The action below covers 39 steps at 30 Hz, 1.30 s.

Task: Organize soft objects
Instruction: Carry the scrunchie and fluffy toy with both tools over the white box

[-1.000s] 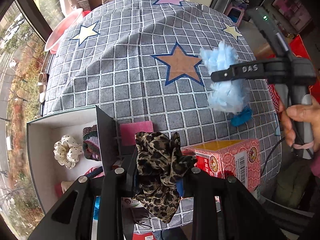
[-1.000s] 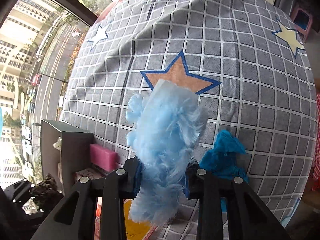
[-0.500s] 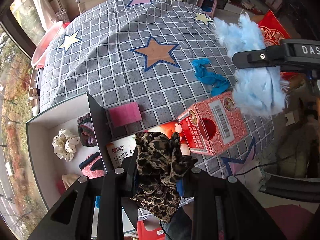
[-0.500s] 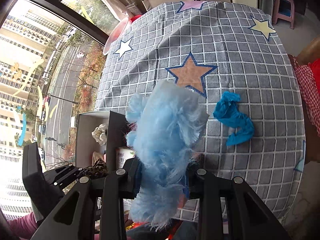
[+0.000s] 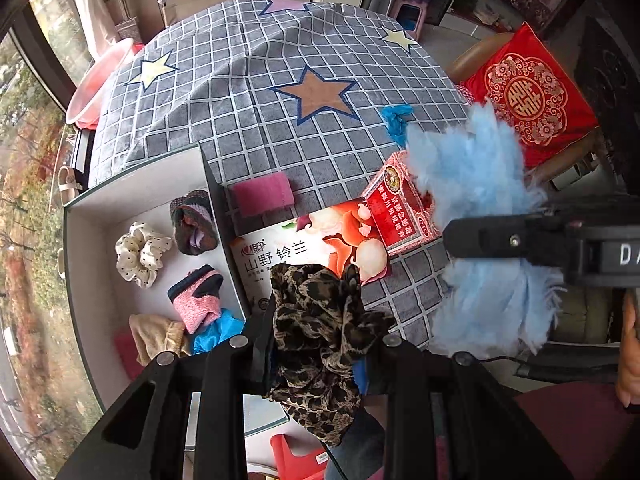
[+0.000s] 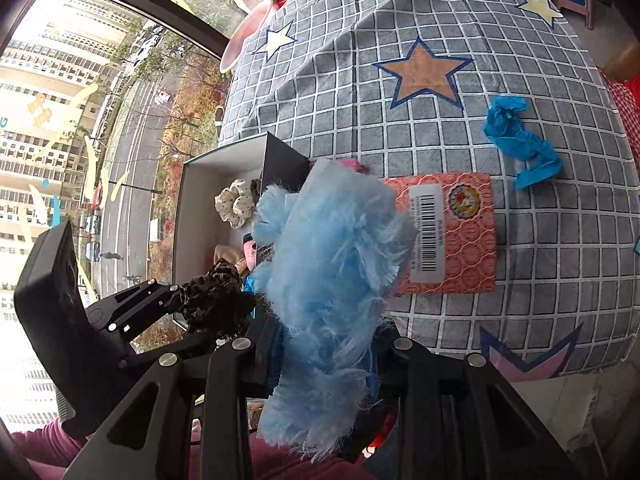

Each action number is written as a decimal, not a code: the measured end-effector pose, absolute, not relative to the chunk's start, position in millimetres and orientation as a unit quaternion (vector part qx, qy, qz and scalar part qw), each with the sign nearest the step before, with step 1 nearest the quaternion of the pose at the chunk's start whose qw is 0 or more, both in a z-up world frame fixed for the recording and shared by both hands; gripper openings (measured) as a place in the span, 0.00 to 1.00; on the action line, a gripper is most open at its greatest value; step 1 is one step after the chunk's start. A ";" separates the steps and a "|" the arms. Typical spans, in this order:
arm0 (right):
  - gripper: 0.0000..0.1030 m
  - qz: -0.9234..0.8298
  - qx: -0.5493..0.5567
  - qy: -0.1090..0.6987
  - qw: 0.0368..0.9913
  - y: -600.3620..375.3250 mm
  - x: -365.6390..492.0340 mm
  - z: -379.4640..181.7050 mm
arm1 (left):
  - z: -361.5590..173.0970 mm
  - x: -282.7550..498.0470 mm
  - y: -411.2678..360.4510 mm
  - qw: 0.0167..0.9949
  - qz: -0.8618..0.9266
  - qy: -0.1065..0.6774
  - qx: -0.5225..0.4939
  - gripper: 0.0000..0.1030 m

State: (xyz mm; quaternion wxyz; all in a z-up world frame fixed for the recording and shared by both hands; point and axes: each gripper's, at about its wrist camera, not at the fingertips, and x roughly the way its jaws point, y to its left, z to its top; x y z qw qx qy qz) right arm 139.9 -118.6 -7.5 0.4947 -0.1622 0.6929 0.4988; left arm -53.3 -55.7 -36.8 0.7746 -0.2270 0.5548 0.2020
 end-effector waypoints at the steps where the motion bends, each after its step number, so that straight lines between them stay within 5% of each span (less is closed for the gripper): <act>1: 0.32 0.502 -0.167 0.691 0.492 -116.2 134.2 -7.1 | -35.5 -57.4 -54.3 0.776 0.206 0.552 -0.227 0.31; 39: 0.32 0.541 -0.237 0.668 0.452 -96.5 58.2 -4.6 | -34.8 -134.5 -32.3 0.759 0.286 0.506 -0.294 0.31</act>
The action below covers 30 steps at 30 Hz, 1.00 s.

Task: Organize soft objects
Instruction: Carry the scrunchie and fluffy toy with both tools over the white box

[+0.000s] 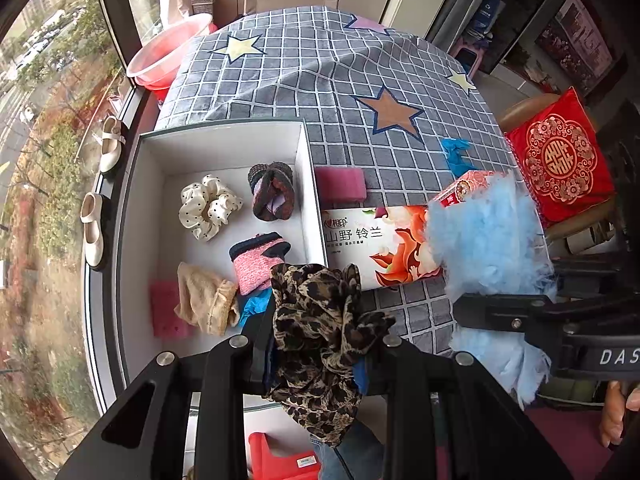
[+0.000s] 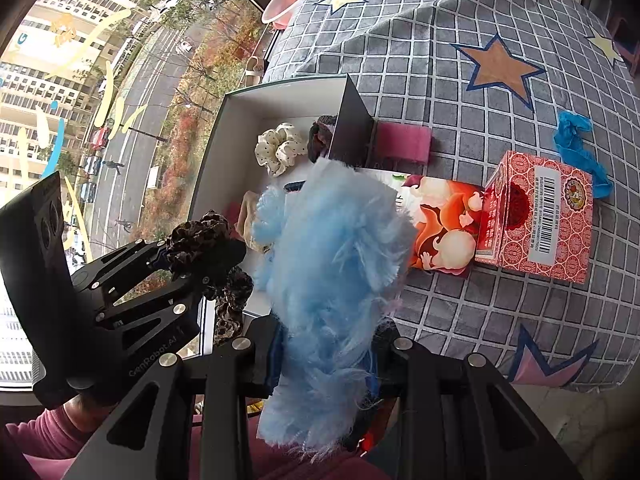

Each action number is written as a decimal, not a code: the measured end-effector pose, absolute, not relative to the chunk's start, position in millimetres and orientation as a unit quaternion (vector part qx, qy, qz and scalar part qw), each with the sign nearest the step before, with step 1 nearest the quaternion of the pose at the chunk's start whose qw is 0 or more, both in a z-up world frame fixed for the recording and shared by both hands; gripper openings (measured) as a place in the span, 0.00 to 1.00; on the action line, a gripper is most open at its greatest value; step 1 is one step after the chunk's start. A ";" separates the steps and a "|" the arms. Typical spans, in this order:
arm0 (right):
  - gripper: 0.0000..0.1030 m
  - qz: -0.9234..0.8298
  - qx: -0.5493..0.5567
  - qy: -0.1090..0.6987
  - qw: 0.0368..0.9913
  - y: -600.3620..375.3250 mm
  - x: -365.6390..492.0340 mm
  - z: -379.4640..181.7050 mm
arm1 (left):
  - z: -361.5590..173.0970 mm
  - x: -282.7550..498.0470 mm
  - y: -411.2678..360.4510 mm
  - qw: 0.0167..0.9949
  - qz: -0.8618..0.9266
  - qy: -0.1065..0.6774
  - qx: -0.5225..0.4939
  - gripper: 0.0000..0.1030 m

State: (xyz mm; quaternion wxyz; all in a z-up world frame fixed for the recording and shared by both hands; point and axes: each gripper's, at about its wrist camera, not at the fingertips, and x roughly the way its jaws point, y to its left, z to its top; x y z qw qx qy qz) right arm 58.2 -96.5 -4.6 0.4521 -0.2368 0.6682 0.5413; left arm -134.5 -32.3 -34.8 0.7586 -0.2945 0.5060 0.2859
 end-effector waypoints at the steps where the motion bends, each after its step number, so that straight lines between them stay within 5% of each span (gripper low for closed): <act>1: 0.32 0.542 -0.237 0.668 0.451 -96.5 57.6 -4.9 | -34.7 -134.2 -31.9 0.759 0.285 0.507 -0.294 0.31; 30: 0.32 0.551 -0.258 0.665 0.434 -88.3 43.2 -7.0 | -33.8 -149.6 -31.2 0.751 0.302 0.498 -0.312 0.31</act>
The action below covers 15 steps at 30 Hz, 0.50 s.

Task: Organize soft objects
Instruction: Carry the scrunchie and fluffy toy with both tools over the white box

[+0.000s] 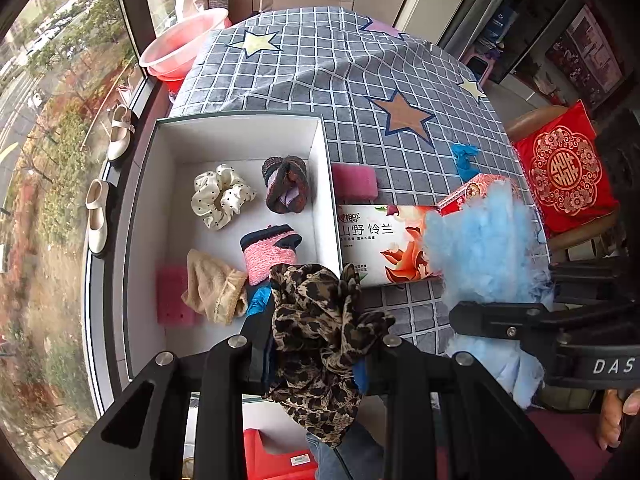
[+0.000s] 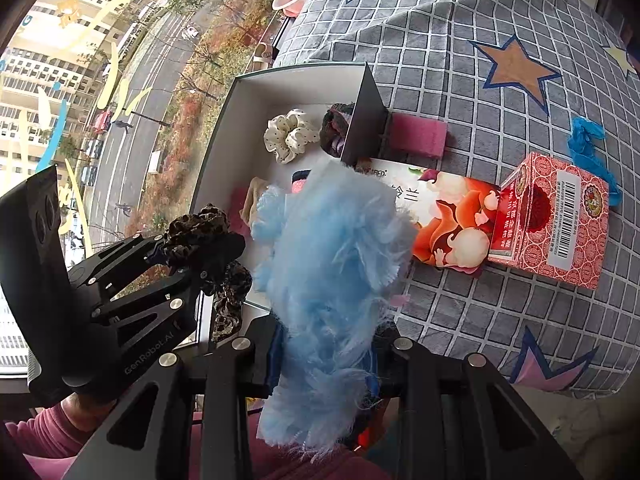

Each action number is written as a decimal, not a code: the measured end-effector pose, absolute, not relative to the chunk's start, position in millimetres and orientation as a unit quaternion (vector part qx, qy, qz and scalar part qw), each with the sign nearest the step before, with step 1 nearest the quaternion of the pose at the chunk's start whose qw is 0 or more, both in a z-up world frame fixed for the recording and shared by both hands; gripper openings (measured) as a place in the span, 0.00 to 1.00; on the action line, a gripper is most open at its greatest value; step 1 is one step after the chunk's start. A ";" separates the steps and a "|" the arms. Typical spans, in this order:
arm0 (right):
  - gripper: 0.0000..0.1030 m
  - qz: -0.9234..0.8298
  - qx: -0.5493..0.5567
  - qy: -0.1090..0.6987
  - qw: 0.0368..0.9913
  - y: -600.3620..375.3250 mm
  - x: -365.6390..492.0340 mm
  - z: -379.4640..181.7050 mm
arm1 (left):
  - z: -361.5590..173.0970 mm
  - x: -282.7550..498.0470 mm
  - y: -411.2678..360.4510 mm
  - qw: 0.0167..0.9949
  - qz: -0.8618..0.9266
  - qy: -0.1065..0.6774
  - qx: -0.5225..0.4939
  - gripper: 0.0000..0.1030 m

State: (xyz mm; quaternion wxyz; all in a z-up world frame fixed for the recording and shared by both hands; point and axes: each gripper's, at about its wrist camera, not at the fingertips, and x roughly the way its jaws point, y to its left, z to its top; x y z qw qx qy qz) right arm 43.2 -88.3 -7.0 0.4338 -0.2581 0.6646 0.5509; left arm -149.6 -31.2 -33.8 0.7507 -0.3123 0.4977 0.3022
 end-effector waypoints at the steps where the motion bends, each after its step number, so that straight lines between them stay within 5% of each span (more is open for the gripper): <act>1: 0.32 0.551 -0.259 0.664 0.433 -87.8 42.4 -6.9 | -33.9 -150.3 -30.8 0.750 0.303 0.497 -0.313 0.31; 15: 0.32 0.552 -0.264 0.665 0.427 -83.2 36.6 -7.8 | -36.8 -159.9 -25.8 0.743 0.316 0.486 -0.334 0.31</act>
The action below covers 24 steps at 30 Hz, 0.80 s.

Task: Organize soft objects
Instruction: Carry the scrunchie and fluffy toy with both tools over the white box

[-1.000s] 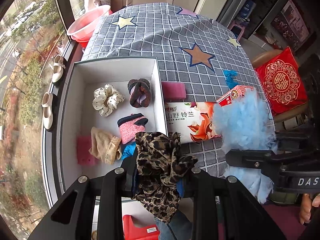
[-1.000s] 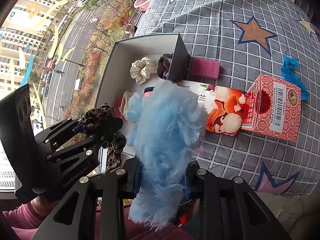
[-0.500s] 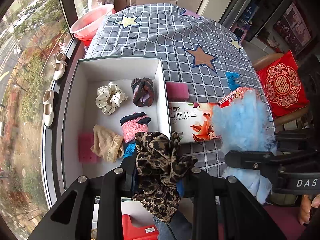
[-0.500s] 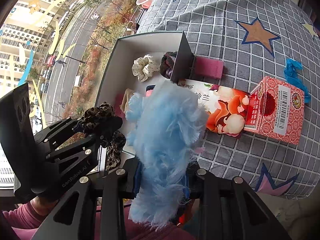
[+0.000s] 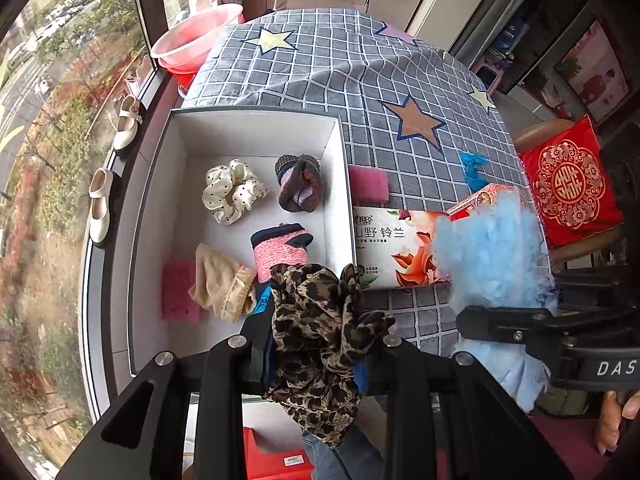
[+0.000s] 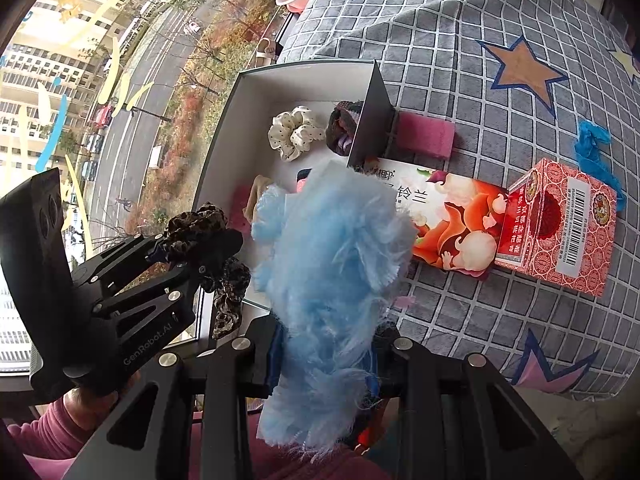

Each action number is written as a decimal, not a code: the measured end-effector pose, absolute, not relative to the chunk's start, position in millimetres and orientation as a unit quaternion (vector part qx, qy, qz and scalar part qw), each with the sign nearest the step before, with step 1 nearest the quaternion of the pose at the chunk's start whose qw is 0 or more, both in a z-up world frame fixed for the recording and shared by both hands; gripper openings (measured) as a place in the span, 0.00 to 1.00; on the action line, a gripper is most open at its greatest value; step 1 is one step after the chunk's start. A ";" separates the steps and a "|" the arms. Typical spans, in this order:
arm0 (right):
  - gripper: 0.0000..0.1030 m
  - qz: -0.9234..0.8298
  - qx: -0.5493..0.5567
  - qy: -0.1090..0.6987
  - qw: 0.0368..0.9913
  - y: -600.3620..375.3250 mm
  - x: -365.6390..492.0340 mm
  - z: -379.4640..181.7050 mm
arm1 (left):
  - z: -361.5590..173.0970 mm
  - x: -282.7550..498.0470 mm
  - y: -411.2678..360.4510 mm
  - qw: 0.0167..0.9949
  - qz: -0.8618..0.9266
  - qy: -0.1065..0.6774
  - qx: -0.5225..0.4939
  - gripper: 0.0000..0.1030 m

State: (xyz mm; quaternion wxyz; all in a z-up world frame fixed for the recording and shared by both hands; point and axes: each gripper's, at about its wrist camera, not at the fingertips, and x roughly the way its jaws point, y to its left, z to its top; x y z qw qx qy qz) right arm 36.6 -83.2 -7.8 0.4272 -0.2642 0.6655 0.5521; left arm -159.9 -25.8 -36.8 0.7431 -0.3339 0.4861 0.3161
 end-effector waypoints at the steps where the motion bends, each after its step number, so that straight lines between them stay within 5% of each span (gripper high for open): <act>1: 0.32 0.552 -0.265 0.666 0.426 -82.4 36.0 -8.3 | -37.2 -160.9 -25.1 0.742 0.317 0.486 -0.336 0.31; 24: 0.32 0.573 -0.270 0.657 0.408 -41.4 20.9 -9.5 | -43.6 -183.6 -7.8 0.725 0.351 0.474 -0.356 0.31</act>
